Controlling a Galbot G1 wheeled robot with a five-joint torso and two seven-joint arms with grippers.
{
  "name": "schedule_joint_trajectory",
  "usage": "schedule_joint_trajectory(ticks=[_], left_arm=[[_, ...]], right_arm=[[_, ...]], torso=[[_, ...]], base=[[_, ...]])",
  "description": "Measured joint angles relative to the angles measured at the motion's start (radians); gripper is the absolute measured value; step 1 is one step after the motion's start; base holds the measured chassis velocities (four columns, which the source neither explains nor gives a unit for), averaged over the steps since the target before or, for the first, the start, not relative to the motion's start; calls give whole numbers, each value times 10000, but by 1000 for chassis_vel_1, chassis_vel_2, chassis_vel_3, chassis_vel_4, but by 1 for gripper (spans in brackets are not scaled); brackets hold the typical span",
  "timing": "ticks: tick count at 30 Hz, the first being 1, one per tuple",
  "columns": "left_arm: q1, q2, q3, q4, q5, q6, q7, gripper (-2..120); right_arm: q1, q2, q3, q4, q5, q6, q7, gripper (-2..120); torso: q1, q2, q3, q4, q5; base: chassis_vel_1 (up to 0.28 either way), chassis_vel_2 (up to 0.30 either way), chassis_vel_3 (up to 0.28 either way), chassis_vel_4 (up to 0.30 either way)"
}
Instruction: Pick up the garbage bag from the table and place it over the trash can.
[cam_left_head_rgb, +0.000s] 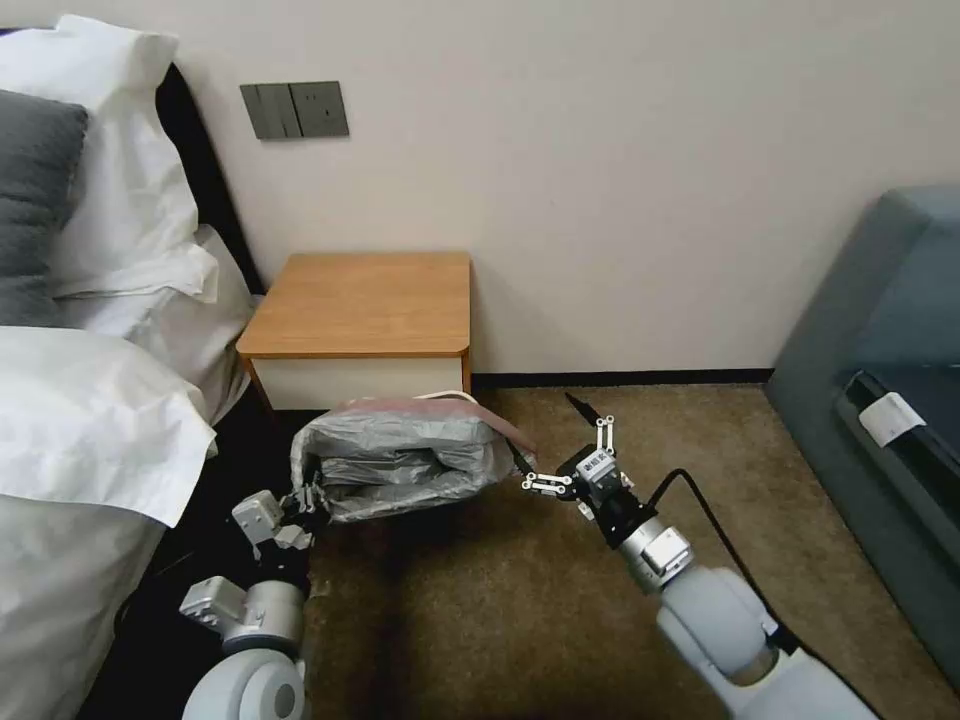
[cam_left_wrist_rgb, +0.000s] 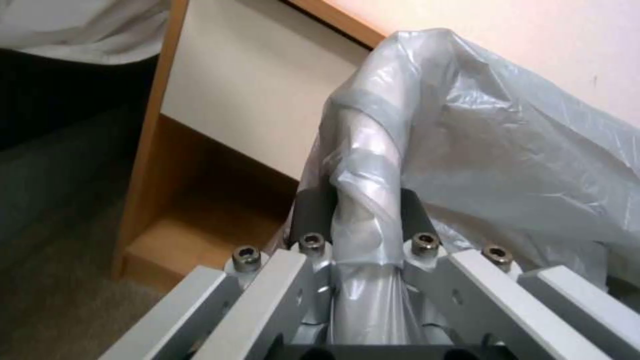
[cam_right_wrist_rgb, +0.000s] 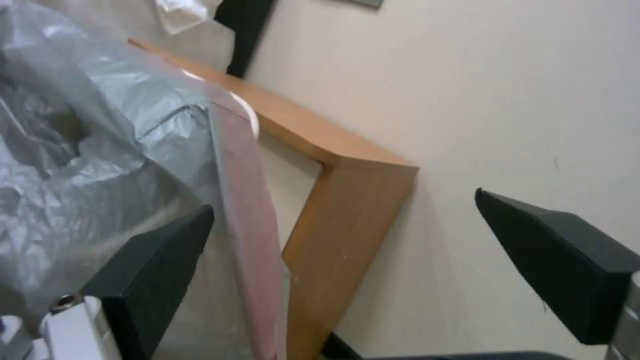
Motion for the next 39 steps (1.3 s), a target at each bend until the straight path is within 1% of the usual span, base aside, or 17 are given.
schedule_joint_trajectory(ticks=[4,8,10,17,19,20,21,22,23,24,27,28,29,30,32,36,39], left_arm=[[88,-8,111,-40,117,-14,74,7],[234,-10,221,-54,369,-85,258,7],[314,-3,276,4,646,-222,448,7],[422,9,318,79,837,-447,761,7],[497,-19,341,79,844,-732,1142,7],[497,-19,341,79,844,-732,1142,7],[521,-30,341,79,833,-860,1324,7],[552,-46,327,83,743,-1144,1697,7],[559,-51,318,83,659,-1257,1839,7],[559,-51,318,83,659,-1257,1839,7],[555,-61,242,-9,1,-1537,2350,7],[555,-61,242,-9,1,-1537,2350,7],[508,-87,218,-49,-325,-1626,2341,7],[508,-87,218,-49,-325,-1626,2341,7],[417,-151,228,-199,-1052,-1641,2062,7],[339,-227,214,-288,-1458,-1555,1808,7],[197,-295,14,-292,-1903,-1324,1575,7]], right_arm=[[482,-25,-199,-228,-148,-112,-21,100],[944,-47,-322,-450,-218,-132,-22,100],[1236,-66,-339,-559,-218,-159,-22,100],[1466,-161,-364,-707,-140,-210,-11,100],[1601,-192,-387,-907,-101,-211,-6,100],[1601,-192,-387,-907,-101,-211,-6,100],[1662,-192,-390,-1004,-92,-211,0,100],[1776,-190,-392,-1198,-70,-206,10,100],[1821,-186,-392,-1285,-62,-204,16,100],[1821,-186,-392,-1285,-62,-204,16,100],[1969,-139,-391,-1717,-52,-152,40,100],[1969,-139,-391,-1717,-52,-152,40,100],[1955,-103,-386,-1789,-53,-135,44,100],[1955,-103,-386,-1789,-53,-135,44,100],[1803,14,-381,-1810,-58,-108,70,100],[1605,180,-345,-1813,-119,-26,157,100],[1206,482,-61,-1695,-158,187,417,100]], torso=[[0,0,0,0,1],[0,0,0,1,1],[0,0,0,0,1],[0,0,0,0,-1],[0,0,0,0,0],[0,0,0,0,0],[0,0,0,0,0],[1,0,0,0,0],[0,0,0,0,0],[0,0,0,0,0],[0,0,0,0,1],[0,0,0,0,1],[1,0,0,0,0],[1,0,0,0,0],[0,0,0,-1,-1],[1,0,0,0,0],[1,0,0,0,0]], base=[[0,0,0,0],[0,0,0,0],[0,0,0,0],[0,0,0,0],[0,0,0,0],[0,0,0,0],[0,0,0,0],[0,0,0,0],[0,0,0,0],[0,0,0,0],[0,0,0,0],[0,0,0,0],[0,0,0,0],[0,0,0,0],[0,0,0,0],[0,0,0,0],[0,0,0,0]])
